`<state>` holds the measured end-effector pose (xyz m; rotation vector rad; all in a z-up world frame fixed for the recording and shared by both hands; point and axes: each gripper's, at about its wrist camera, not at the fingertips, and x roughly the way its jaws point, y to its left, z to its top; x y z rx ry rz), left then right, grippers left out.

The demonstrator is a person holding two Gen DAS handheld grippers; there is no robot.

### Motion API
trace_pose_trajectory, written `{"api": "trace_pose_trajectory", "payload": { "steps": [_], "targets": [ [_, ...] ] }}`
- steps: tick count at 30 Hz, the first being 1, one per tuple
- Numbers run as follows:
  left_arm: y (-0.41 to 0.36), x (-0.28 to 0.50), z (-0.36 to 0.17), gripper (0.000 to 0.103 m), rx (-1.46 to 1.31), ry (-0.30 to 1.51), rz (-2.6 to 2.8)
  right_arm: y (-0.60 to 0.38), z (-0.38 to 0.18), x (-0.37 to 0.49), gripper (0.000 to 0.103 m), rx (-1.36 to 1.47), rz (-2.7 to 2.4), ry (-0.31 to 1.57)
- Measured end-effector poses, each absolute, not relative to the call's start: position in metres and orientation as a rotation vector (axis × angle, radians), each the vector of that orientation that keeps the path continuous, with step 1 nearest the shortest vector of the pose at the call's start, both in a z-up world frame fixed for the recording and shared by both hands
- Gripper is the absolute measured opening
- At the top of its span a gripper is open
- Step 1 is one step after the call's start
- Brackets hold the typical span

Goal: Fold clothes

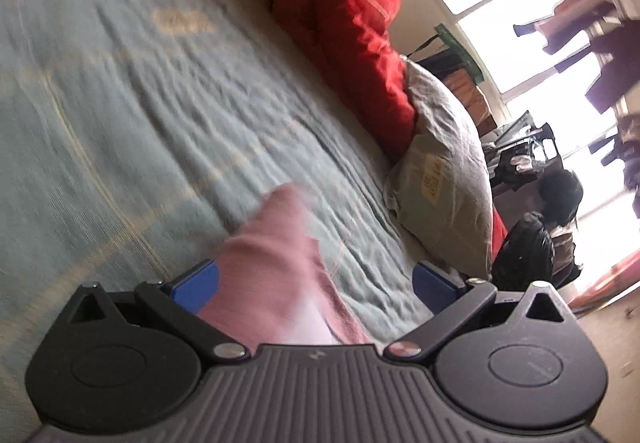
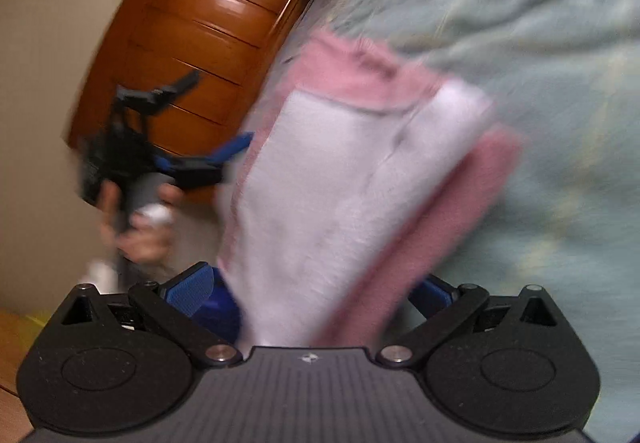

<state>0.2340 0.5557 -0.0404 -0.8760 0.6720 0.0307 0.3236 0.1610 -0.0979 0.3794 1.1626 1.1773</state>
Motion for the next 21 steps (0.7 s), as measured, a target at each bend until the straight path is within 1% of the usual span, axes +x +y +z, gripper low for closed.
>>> {"api": "trace_pose_trajectory", "payload": {
  "steps": [2, 5, 7, 11, 14, 16, 19, 21],
  "targets": [
    [0.548, 0.229, -0.029, 0.102, -0.793, 0.686, 0.044, 0.142, -0.078, 0.316, 0.103, 0.232, 1.116, 1.015],
    [0.532, 0.231, -0.025, 0.102, -0.697, 0.729, 0.039, 0.138, -0.048, 0.306, 0.103, 0.132, 1.134, 0.832],
    [0.522, 0.234, -0.029, 0.102, -0.651, 0.762, 0.031, 0.166, -0.031, 0.295, 0.103, 0.077, 1.199, 0.726],
    [0.502, 0.242, -0.036, 0.102, -0.558, 0.825, 0.016, 0.218, -0.035, 0.263, 0.103, -0.134, 1.304, 0.563],
    [0.486, 0.247, -0.041, 0.102, -0.488, 0.872, 0.005, 0.236, -0.069, 0.259, 0.103, -0.272, 1.255, 0.563],
    [0.484, 0.243, -0.05, 0.102, -0.46, 0.872, -0.016, 0.241, -0.089, 0.259, 0.103, -0.336, 1.226, 0.569],
    [0.485, 0.23, -0.059, 0.102, -0.438, 0.816, -0.046, 0.239, -0.091, 0.264, 0.103, -0.32, 1.25, 0.567],
    [0.482, 0.228, -0.056, 0.102, -0.415, 0.82, -0.033, 0.244, -0.087, 0.265, 0.103, -0.348, 1.253, 0.583]
  ]
}}
